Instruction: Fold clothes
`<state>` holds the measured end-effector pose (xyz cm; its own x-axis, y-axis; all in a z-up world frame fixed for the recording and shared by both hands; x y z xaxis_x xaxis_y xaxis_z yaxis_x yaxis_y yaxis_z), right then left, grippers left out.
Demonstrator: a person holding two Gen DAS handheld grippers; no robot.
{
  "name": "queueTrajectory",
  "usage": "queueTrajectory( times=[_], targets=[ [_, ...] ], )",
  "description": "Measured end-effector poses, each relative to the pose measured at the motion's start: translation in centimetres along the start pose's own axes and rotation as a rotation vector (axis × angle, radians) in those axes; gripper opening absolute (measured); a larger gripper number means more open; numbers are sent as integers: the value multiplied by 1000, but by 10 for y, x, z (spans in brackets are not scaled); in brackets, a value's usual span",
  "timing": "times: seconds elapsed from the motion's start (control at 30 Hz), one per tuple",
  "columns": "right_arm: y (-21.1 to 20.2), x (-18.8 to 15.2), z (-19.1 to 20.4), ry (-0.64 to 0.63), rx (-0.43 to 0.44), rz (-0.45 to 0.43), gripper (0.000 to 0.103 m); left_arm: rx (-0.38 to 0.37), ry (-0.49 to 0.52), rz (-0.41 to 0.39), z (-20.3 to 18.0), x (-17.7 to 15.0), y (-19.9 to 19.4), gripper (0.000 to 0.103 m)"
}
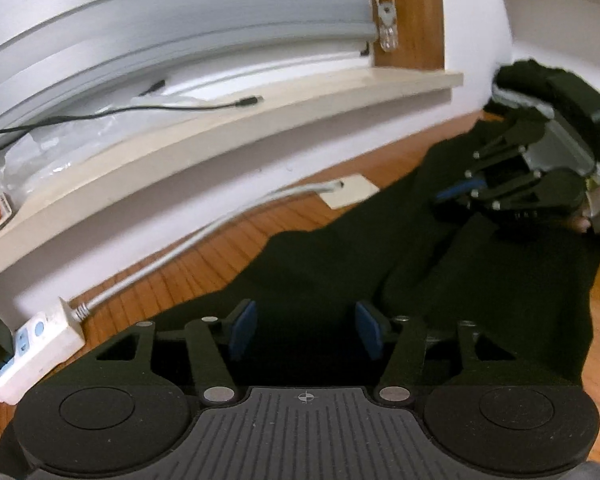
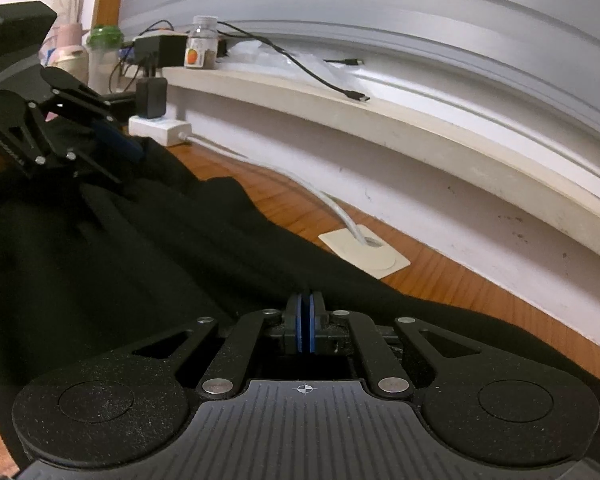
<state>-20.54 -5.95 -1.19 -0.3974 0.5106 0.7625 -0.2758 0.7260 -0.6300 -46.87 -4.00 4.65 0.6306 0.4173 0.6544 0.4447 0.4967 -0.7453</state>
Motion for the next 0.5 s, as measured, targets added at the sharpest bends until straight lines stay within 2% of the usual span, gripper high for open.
queueTrajectory(
  times=[0.1,0.17,0.2,0.23,0.37,0.43,0.5],
  targets=[
    [-1,-1,-1,2,2,-6,4,15,-2,33,2,1,10,57],
    [-2,-1,-1,3,3,-11,4,7,-15,35,5,2,14,42],
    [-4,2,-2,5,-5,-19,4,0,-18,35,5,3,15,22],
    [-5,6,-3,7,-14,-29,3,-7,-17,31,4,4,14,9],
    [-12,22,-8,14,-54,-70,3,59,7,-47,1,16,-7,6],
    [-15,30,-11,18,-73,-91,3,80,-26,-115,7,27,-24,6],
    [-19,38,-14,22,-93,-111,3,96,-63,-141,15,38,-27,6]
  ],
)
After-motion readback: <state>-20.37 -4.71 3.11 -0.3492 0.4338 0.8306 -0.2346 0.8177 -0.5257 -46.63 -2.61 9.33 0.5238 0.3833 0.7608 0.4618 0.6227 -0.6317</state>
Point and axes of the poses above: each gripper's, at about its wrist camera, not at the fingertips, and y roughly the way its jaws point, z to its left, x to its top, the point moved 3 cm from there along y, roughly the way its jaws point, and after that the axes turned 8 degrees about z, right-handed, at the moved point
